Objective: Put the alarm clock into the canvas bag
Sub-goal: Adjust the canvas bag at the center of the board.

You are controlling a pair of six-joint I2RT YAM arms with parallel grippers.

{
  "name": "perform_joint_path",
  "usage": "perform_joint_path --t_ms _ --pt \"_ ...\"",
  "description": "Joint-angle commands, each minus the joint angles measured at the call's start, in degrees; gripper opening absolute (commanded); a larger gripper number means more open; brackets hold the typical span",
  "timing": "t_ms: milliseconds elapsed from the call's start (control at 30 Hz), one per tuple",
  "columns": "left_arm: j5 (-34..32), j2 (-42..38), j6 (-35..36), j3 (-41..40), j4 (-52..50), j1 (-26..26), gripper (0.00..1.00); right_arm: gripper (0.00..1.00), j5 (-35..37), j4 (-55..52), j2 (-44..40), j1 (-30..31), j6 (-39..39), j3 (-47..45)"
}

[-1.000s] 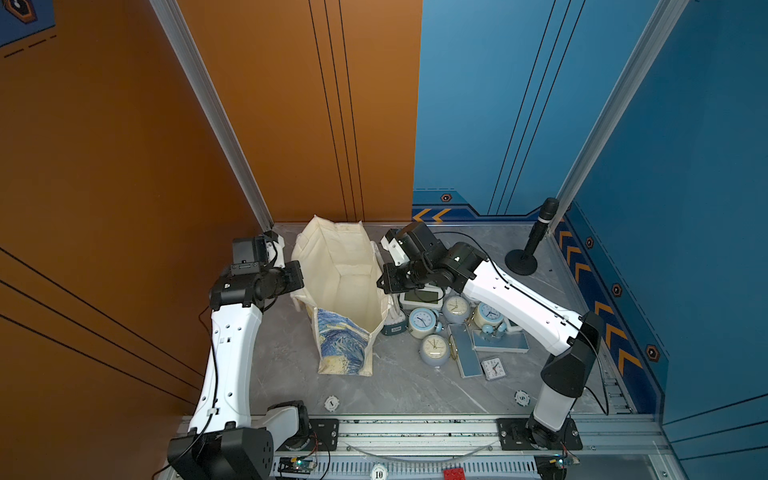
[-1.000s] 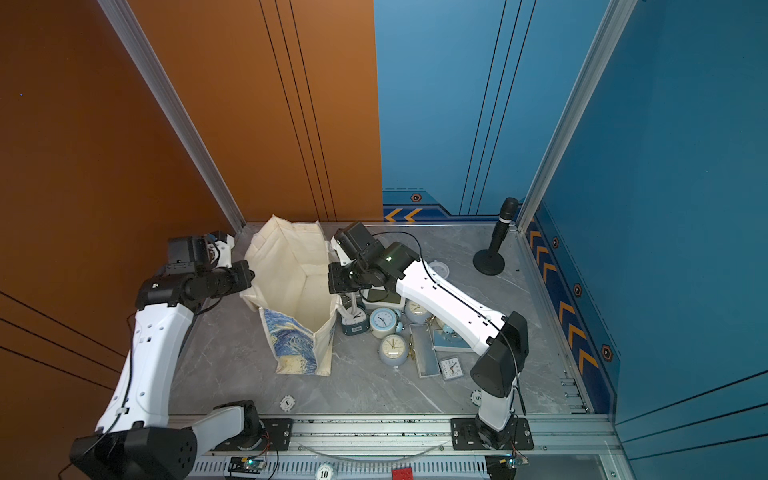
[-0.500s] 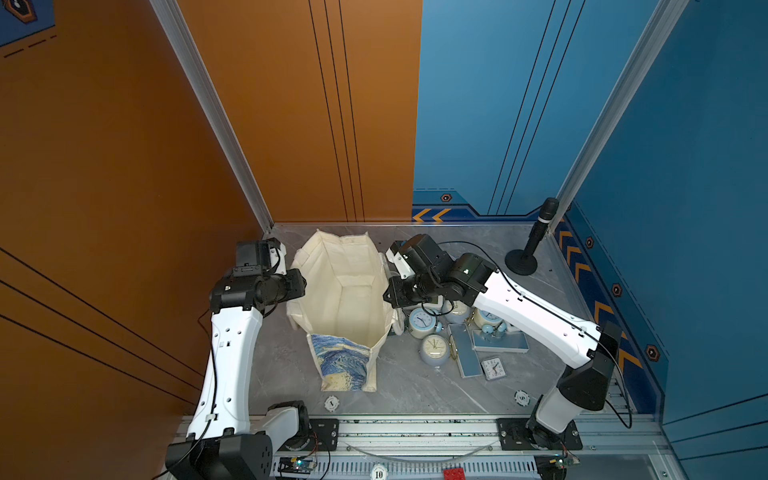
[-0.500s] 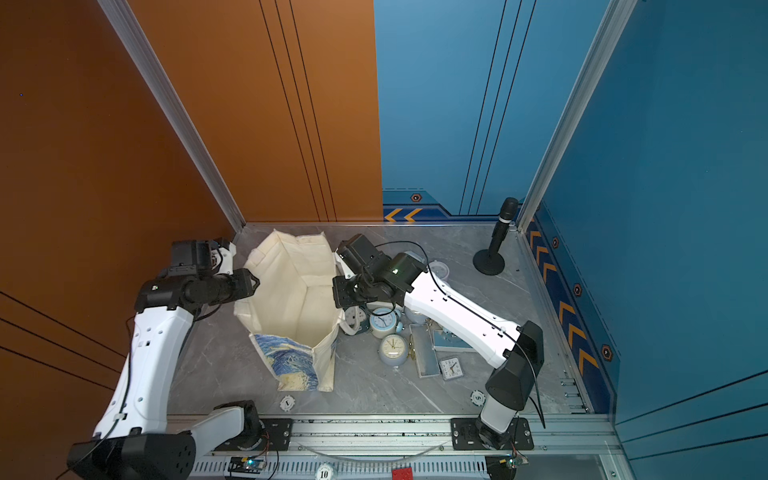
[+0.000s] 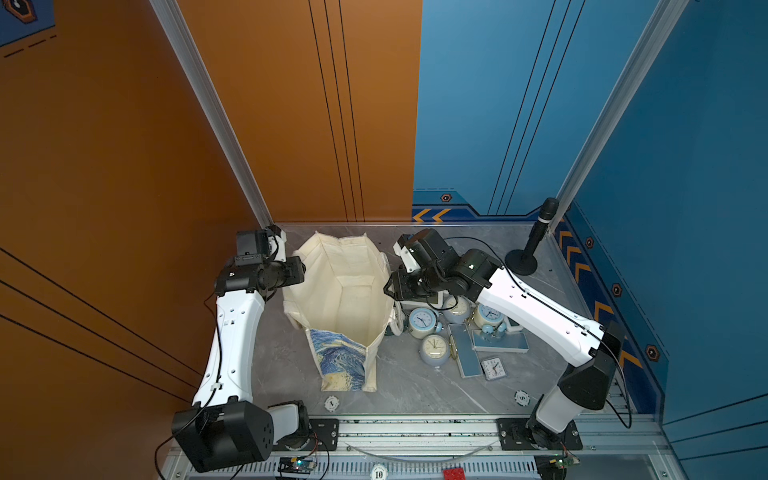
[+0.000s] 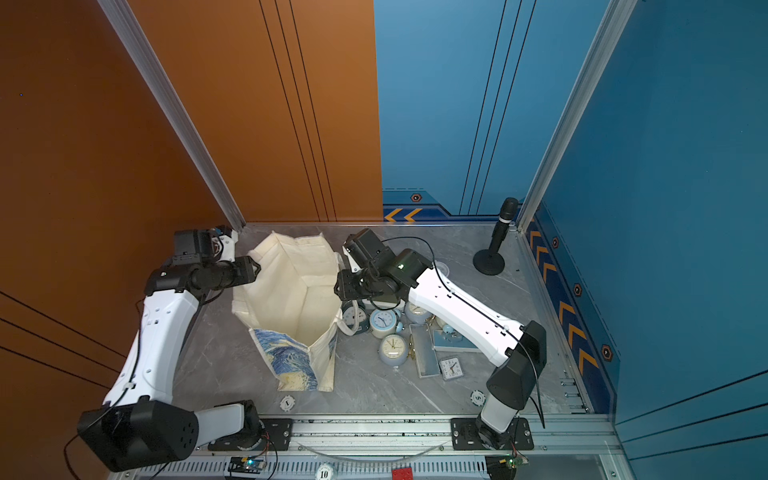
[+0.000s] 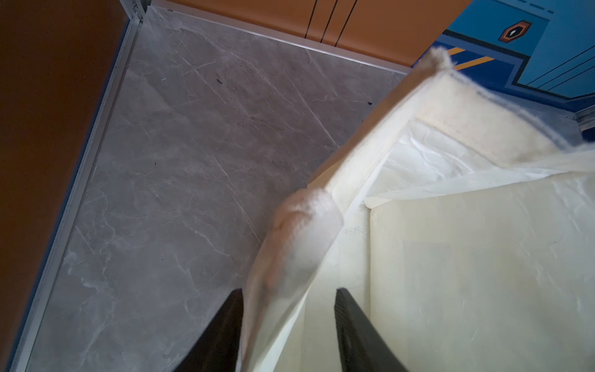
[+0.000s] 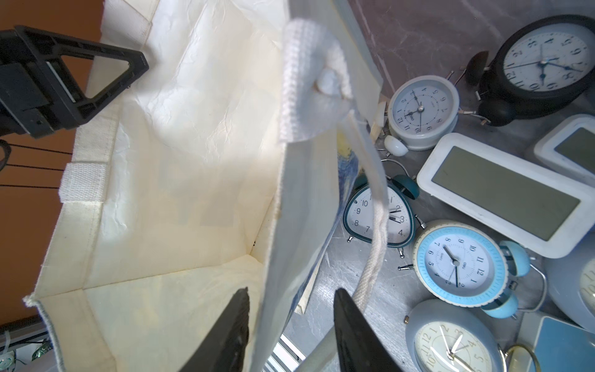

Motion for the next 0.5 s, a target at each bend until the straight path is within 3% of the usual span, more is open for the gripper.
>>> perform_joint_path --t_ms 0,100,200,467 --pt "7.94 -0.62 0.19 -0.78 6.93 1.54 0.55 0.46 2.38 -0.46 -3.93 -0.64 -0.46 -1.18" --pt "8.91 -1.19 1.12 -0.28 7.50 1.90 0.67 0.46 2.84 -0.53 -5.24 -1.11 -0.39 -2.15" --pt "8.30 -1.37 2.67 0.57 7.47 2.00 0.69 0.46 2.85 -0.50 -6.16 -1.76 -0.39 -2.96" --pt "15.67 2.08 1.53 -0.03 8.38 3.36 0.45 0.46 3.03 -0.64 -7.51 -2.77 -0.66 -3.73"
